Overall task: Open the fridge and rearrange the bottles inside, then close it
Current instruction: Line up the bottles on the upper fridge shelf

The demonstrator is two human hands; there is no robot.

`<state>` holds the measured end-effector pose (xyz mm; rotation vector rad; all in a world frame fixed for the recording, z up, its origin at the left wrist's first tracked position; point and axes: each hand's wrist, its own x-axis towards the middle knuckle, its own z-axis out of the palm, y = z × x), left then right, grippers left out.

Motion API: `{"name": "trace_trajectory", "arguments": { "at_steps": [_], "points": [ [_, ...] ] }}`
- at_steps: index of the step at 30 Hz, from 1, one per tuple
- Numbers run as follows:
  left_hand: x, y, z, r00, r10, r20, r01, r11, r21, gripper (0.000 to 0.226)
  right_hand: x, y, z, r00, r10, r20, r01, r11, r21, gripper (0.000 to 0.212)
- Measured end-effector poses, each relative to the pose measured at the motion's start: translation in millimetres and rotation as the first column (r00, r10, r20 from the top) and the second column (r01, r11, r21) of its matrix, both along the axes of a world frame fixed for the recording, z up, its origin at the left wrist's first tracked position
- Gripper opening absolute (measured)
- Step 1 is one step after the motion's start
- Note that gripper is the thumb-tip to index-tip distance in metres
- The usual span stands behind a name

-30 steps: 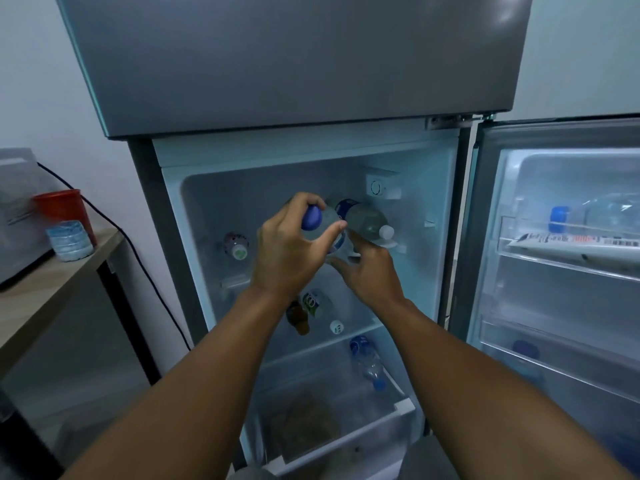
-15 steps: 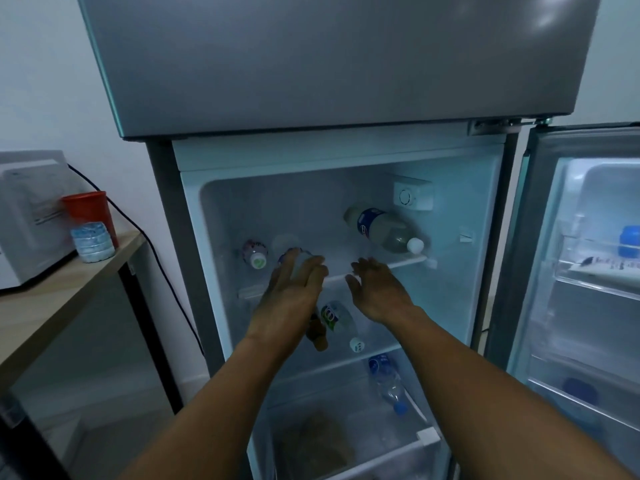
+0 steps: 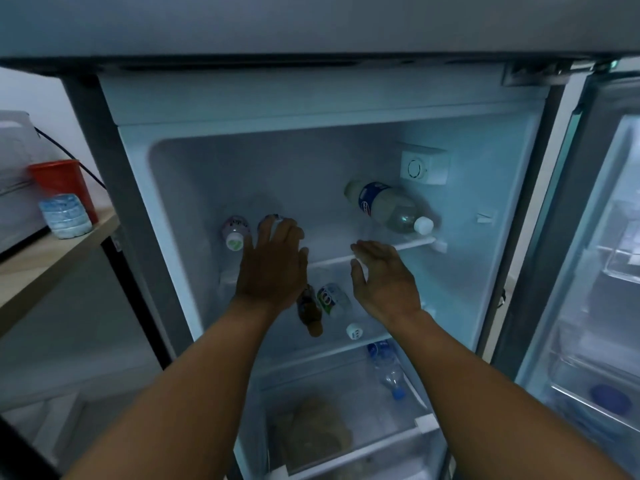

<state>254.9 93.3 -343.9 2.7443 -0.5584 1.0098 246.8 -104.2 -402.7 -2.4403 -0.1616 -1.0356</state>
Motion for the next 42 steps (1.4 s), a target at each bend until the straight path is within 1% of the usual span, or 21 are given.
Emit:
{"name": "trace_trajectory", "arguments": {
  "at_steps": [3, 5, 6, 7, 9, 10, 12, 14, 16, 17, 19, 22, 24, 27, 29, 31, 34, 37, 39, 41, 42],
  "points": [
    [3.9, -11.3, 2.9, 0.99, 0.108, -0.093, -0.104, 0.994, 0.045, 0.038, -0.5, 1.4, -1.6, 1.0, 0.01, -0.024, -0.009, 0.999, 0.035, 0.038],
    [2.6, -18.1, 3.8, 0.982, 0.14, -0.128, -0.134, 0.99, 0.052, 0.044, -1.1, 0.4, -1.6, 0.997, 0.035, -0.071, -0.033, 0.999, 0.033, 0.042],
    [-0.5, -20.1, 3.1, 0.987, 0.12, -0.104, -0.116, 0.992, 0.043, 0.044, -2.1, -0.8, -2.6, 0.993, 0.053, -0.102, -0.051, 0.998, 0.024, 0.045],
    [-5.4, -21.3, 1.3, 0.997, 0.07, -0.043, -0.069, 0.997, 0.025, 0.041, -3.5, -1.8, -4.3, 0.989, 0.071, -0.127, -0.07, 0.997, 0.011, 0.048],
    [-18.3, -22.9, -8.7, 0.989, -0.075, 0.131, 0.075, 0.997, 0.007, 0.035, -9.4, -2.1, -10.5, 0.985, 0.099, -0.141, -0.101, 0.995, -0.002, 0.055],
    [-24.1, -23.3, -17.2, 0.969, -0.144, 0.203, 0.144, 0.989, 0.013, 0.034, -13.3, -1.0, -14.0, 0.986, 0.111, -0.123, -0.111, 0.994, 0.008, 0.058],
    [-35.5, -23.7, -38.4, 0.948, -0.209, 0.239, 0.199, 0.978, 0.066, 0.034, -21.4, 1.1, -21.9, 0.988, 0.145, -0.062, -0.141, 0.988, 0.058, 0.061],
    [-41.6, -21.5, -62.4, 0.97, -0.188, 0.153, 0.166, 0.976, 0.142, 0.033, -28.7, 0.8, -32.0, 0.986, 0.163, -0.013, -0.161, 0.981, 0.107, 0.06],
    [-41.2, -18.9, -83.2, 0.995, -0.102, -0.005, 0.102, 0.978, 0.18, 0.032, -33.5, -2.8, -44.3, 0.99, 0.143, -0.022, -0.139, 0.984, 0.111, 0.056],
    [-39.0, -18.3, -91.0, 0.995, -0.045, -0.084, 0.06, 0.982, 0.178, 0.033, -34.4, -5.4, -51.8, 0.991, 0.123, -0.051, -0.118, 0.988, 0.097, 0.053],
    [-32.4, -18.5, -102.9, 0.979, 0.042, -0.2, -0.014, 0.99, 0.143, 0.039, -35.5, -10.3, -68.9, 0.982, 0.098, -0.163, -0.088, 0.994, 0.067, 0.052],
    [-23.1, -23.3, -114.8, 0.927, 0.103, -0.36, -0.071, 0.992, 0.102, 0.052, -30.8, -17.3, -92.9, 0.921, 0.069, -0.384, -0.06, 0.998, 0.035, 0.055],
    [-16.1, -27.3, -122.2, 0.876, 0.087, -0.475, -0.088, 0.996, 0.02, 0.059, -25.9, -21.6, -107.2, 0.872, 0.026, -0.489, -0.04, 0.999, -0.018, 0.055],
    [-4.1, -30.4, -134.8, 0.784, 0.072, -0.616, -0.14, 0.988, -0.063, 0.064, -18.4, -25.6, -121.9, 0.786, -0.029, -0.617, -0.044, 0.994, -0.102, 0.056],
    [2.4, -30.7, -143.5, 0.733, 0.064, -0.677, -0.175, 0.98, -0.097, 0.069, -16.0, -27.0, -128.6, 0.745, -0.048, -0.665, -0.068, 0.987, -0.148, 0.056],
    [8.5, -32.2, -150.1, 0.721, 0.063, -0.691, -0.19, 0.976, -0.109, 0.075, -14.3, -27.2, -131.3, 0.762, -0.089, -0.641, -0.044, 0.981, -0.189, 0.053],
    [17.0, -35.2, -153.8, 0.757, 0.066, -0.65, -0.225, 0.96, -0.164, 0.072, -9.4, -22.2, -125.5, 0.805, -0.163, -0.571, 0.01, 0.965, -0.261, 0.047],
    [21.0, -33.4, -152.4, 0.784, 0.062, -0.618, -0.207, 0.964, -0.167, 0.074, -2.9, -14.5, -113.9, 0.784, -0.163, -0.599, 0.03, 0.974, -0.226, 0.047],
    [18.6, -29.2, -146.8, 0.787, 0.049, -0.615, -0.185, 0.969, -0.161, 0.078, -0.5, -10.9, -108.7, 0.767, -0.135, -0.628, 0.042, 0.986, -0.162, 0.047],
    [12.4, -23.6, -137.6, 0.822, 0.02, -0.569, -0.145, 0.974, -0.176, 0.069, 0.2, -6.9, -105.2, 0.764, -0.089, -0.639, 0.042, 0.995, -0.089, 0.053],
    [8.8, -20.0, -132.2, 0.856, -0.011, -0.517, -0.108, 0.974, -0.2, 0.058, 0.3, -3.9, -103.7, 0.767, -0.068, -0.638, 0.025, 0.997, -0.076, 0.057]
  ]
}}
